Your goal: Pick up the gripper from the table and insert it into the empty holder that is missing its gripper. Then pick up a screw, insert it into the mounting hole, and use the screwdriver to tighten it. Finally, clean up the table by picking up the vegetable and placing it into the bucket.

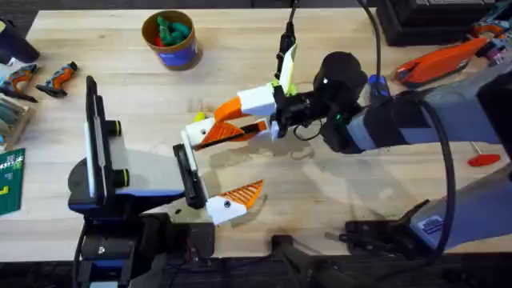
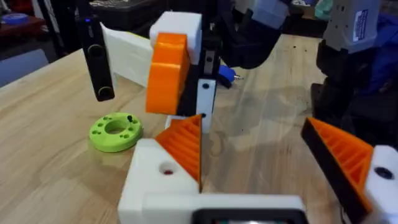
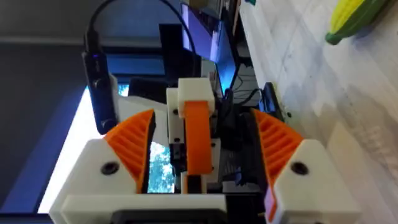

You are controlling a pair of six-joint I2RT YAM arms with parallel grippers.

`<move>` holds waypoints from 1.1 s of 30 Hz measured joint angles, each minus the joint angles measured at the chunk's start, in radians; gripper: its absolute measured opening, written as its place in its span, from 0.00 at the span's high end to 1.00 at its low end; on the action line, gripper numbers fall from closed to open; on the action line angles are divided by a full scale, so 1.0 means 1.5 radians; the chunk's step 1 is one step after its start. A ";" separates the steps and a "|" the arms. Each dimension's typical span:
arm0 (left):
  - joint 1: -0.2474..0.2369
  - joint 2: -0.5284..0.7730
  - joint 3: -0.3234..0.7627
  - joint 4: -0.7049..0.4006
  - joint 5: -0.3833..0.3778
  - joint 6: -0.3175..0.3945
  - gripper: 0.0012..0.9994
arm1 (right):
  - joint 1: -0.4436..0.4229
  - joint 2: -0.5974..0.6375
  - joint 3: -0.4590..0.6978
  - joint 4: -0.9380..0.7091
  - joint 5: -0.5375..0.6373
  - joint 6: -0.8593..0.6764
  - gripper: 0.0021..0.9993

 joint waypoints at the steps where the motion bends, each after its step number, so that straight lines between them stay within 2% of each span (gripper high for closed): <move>1: 0.000 0.000 0.000 0.000 0.000 0.000 0.01 | 0.000 0.000 0.000 -0.001 0.003 0.000 0.21; 7: 0.000 0.000 0.000 0.000 0.000 0.000 0.01 | -0.014 -0.019 0.000 -0.010 0.008 -0.017 0.20; 10: 0.000 0.000 0.000 0.000 0.000 0.000 0.01 | -0.037 -0.070 0.001 -0.078 0.009 -0.046 0.20; 11: 0.000 0.000 0.000 0.000 0.000 0.000 0.01 | -0.066 -0.144 0.013 -0.252 0.013 -0.114 0.20; 16: 0.000 0.000 0.000 0.000 0.000 0.001 0.01 | -0.111 -0.256 0.082 -0.678 0.034 -0.305 0.20; 19: 0.000 0.000 0.000 0.000 0.000 0.002 0.01 | -0.137 -0.301 0.153 -0.929 0.078 -0.443 0.20; 23: 0.000 0.000 0.000 0.000 0.000 0.002 0.01 | -0.161 -0.320 0.269 -1.196 0.168 -0.602 0.20; 27: 0.000 0.000 0.000 0.000 0.000 0.002 0.01 | -0.163 -0.319 0.379 -1.385 0.292 -0.722 0.20; 33: 0.000 0.000 0.000 0.000 0.000 0.002 0.01 | -0.163 -0.285 0.504 -1.541 0.476 -0.825 0.20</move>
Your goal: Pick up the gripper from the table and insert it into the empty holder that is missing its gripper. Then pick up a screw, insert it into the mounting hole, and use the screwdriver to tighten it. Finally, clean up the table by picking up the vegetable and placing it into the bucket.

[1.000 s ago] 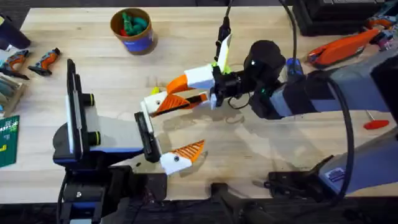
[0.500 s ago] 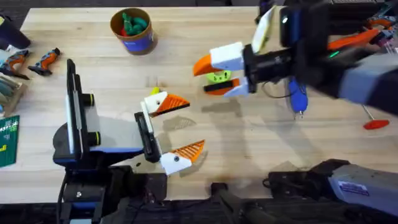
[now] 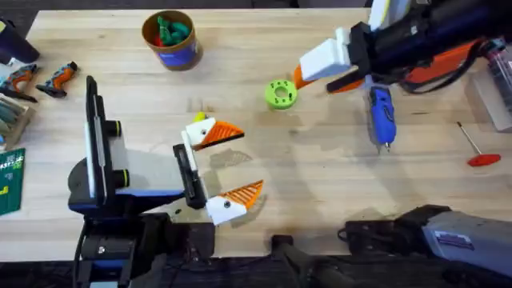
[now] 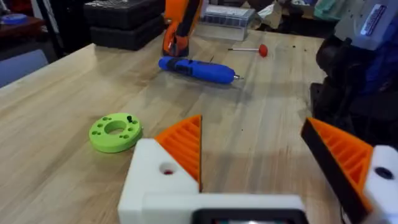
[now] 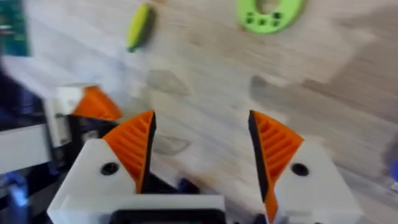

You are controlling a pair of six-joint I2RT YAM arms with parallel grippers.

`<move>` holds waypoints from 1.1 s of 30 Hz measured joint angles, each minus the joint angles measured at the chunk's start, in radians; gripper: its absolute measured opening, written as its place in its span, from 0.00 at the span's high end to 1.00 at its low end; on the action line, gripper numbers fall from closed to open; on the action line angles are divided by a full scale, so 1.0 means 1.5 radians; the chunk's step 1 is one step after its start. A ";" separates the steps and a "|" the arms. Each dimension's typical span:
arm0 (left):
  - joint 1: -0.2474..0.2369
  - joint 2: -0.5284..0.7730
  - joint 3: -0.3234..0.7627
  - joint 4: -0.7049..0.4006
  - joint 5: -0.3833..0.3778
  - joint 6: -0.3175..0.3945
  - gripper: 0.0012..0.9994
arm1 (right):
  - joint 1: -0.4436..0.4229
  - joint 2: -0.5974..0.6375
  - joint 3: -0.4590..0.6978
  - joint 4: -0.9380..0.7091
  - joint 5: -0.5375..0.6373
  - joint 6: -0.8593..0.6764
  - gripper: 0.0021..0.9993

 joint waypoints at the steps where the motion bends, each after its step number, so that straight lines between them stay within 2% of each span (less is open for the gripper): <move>1: 0.000 0.000 0.000 0.000 0.000 0.000 0.01 | 0.000 0.011 0.017 -0.019 0.030 -0.009 0.20; 8: 0.000 0.000 0.000 0.000 0.000 0.000 0.01 | 0.042 0.101 0.107 -0.070 0.201 -0.039 0.20; 14: 0.000 0.000 0.000 0.000 0.000 0.000 0.01 | 0.098 0.178 0.138 -0.061 0.293 -0.050 0.20; 20: 0.000 0.000 0.000 0.000 0.000 0.000 0.01 | 0.106 0.250 0.139 -0.024 0.334 -0.051 0.21; 26: 0.000 0.000 0.000 0.000 0.000 0.000 0.01 | 0.106 0.305 0.139 0.028 0.348 -0.053 0.29; 33: 0.000 0.000 0.000 0.000 0.000 0.000 0.01 | 0.107 0.348 0.139 0.065 0.352 -0.056 0.32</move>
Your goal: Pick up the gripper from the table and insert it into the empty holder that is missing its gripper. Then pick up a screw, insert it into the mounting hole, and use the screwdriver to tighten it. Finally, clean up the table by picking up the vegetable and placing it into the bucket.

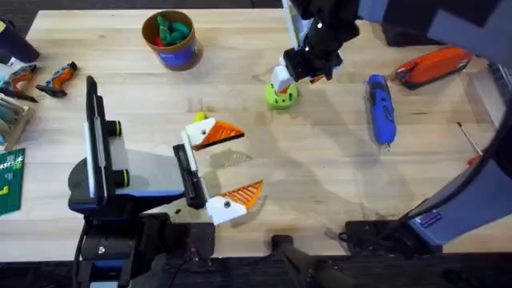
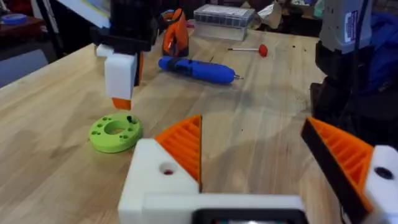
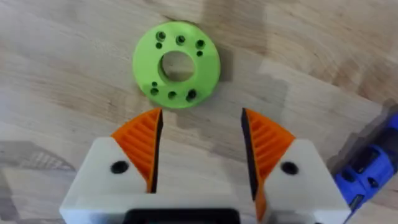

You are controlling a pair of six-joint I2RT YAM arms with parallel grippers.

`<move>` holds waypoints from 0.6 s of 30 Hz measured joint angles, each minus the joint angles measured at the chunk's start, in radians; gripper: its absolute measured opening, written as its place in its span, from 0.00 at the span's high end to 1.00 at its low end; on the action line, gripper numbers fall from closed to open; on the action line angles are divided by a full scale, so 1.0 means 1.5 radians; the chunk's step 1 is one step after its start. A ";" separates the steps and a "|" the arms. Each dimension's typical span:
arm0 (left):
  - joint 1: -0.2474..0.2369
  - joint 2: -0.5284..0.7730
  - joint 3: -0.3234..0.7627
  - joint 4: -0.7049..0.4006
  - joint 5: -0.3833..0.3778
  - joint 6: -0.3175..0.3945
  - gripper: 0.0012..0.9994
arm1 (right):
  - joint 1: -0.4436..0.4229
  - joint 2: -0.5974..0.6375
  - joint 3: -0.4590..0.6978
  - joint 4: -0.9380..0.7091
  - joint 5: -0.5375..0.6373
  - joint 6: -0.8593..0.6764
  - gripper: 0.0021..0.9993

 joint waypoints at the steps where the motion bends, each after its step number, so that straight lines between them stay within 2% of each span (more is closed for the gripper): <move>1: 0.000 0.000 0.000 0.000 0.000 0.000 0.01 | 0.000 0.005 0.000 0.003 0.000 -0.001 0.32; 18: 0.000 0.000 0.000 0.000 0.000 0.000 0.01 | 0.006 0.066 0.000 0.032 0.000 -0.010 0.48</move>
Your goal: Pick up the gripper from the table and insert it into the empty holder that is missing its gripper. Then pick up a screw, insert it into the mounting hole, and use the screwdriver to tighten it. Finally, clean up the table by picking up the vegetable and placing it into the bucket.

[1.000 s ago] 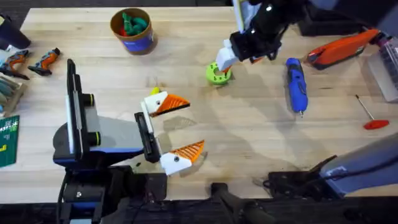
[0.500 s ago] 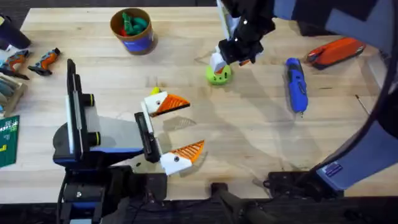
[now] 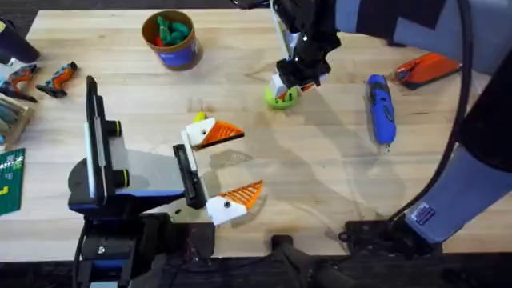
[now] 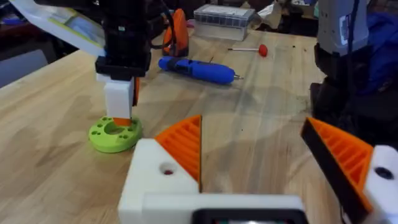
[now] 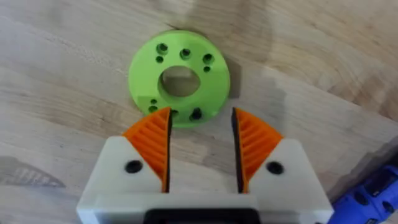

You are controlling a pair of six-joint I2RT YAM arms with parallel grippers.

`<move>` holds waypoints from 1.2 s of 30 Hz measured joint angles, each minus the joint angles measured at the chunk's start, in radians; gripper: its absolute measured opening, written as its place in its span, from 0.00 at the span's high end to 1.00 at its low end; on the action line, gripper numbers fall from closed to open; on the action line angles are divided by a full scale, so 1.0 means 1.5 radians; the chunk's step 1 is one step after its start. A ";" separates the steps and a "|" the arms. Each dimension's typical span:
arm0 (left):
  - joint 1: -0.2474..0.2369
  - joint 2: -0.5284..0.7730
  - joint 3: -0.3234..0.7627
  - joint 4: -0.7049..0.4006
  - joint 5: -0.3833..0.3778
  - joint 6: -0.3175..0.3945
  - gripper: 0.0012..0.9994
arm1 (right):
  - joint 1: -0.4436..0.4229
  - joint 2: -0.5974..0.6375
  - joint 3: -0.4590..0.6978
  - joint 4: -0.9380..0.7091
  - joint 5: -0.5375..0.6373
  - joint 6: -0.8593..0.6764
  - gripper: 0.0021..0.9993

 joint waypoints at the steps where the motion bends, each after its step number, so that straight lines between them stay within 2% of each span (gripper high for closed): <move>1: 0.000 0.000 0.000 0.000 0.000 0.000 0.01 | 0.000 0.003 0.000 0.001 0.000 0.000 0.50; 7: 0.000 0.000 0.000 0.000 0.000 0.000 0.01 | 0.000 0.017 0.000 0.007 0.000 0.000 0.59; 15: 0.000 0.000 0.000 0.000 0.000 0.000 0.01 | 0.000 0.018 0.000 0.009 0.000 0.000 0.64; 26: 0.000 0.000 0.000 0.000 0.000 0.000 0.01 | 0.000 0.018 0.000 0.015 0.000 0.000 0.78; 33: 0.000 0.000 0.000 0.000 0.000 0.000 0.01 | 0.002 0.018 0.000 0.016 0.000 0.000 0.98; 36: 0.000 0.000 0.000 0.000 0.000 0.000 0.01 | 0.003 0.018 0.000 0.015 0.000 0.000 0.99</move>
